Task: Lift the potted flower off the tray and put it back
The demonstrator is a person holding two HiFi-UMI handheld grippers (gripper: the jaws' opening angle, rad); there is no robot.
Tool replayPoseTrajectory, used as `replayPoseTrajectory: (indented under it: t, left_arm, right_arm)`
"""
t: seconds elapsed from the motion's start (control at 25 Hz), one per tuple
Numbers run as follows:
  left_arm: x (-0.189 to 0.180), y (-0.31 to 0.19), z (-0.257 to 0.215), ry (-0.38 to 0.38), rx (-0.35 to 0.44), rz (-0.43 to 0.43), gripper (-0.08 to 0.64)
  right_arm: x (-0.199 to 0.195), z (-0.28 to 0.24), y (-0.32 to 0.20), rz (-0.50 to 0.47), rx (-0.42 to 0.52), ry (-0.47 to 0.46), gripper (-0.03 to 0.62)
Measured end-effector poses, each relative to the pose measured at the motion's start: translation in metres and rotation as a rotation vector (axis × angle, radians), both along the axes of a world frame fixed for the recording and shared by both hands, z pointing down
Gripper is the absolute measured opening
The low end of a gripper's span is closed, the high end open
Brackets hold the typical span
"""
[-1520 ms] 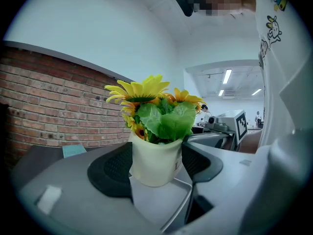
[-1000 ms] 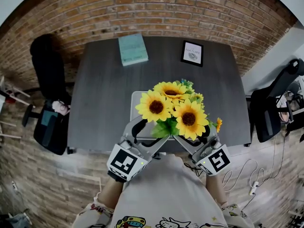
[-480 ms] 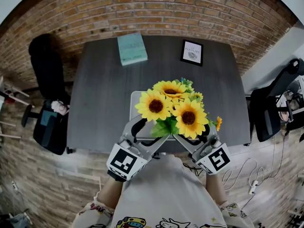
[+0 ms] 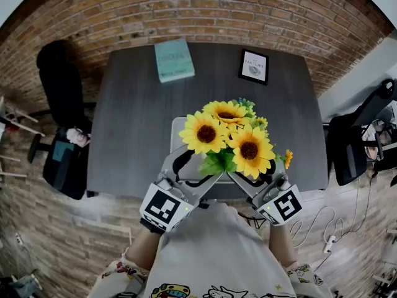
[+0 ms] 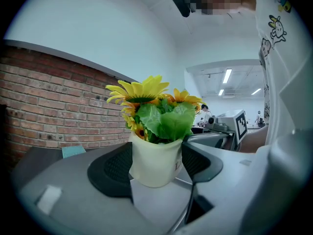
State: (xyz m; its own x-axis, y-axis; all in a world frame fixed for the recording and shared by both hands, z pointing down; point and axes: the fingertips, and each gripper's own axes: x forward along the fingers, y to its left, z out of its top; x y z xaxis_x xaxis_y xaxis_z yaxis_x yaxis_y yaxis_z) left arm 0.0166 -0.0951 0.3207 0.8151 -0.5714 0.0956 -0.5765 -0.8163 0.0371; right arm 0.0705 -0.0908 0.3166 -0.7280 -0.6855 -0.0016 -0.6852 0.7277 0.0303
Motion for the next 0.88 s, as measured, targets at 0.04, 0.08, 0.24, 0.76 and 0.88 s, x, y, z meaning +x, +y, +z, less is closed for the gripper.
replayPoseTrajectory:
  t: [0.04, 0.08, 0.24, 0.76, 0.88]
  left_arm:
    - [0.001, -0.002, 0.001, -0.003, 0.000, 0.001, 0.321]
    - [0.001, -0.004, 0.001, -0.004, 0.000, 0.001, 0.321]
    - [0.004, -0.014, 0.006, -0.008, -0.005, 0.008, 0.321]
    - [0.010, -0.036, 0.060, -0.050, -0.079, 0.018, 0.321]
    - [0.011, -0.041, 0.079, -0.066, -0.098, 0.019, 0.321]
  right_arm:
    - [0.001, 0.001, -0.002, 0.000, -0.001, -0.001, 0.344]
    - [0.001, 0.002, -0.004, 0.001, -0.003, -0.002, 0.344]
    - [0.004, 0.007, -0.014, 0.003, -0.015, -0.003, 0.343]
    - [0.010, 0.062, -0.036, 0.014, -0.109, -0.021, 0.342]
    - [0.011, 0.081, -0.041, 0.013, -0.136, -0.011, 0.341]
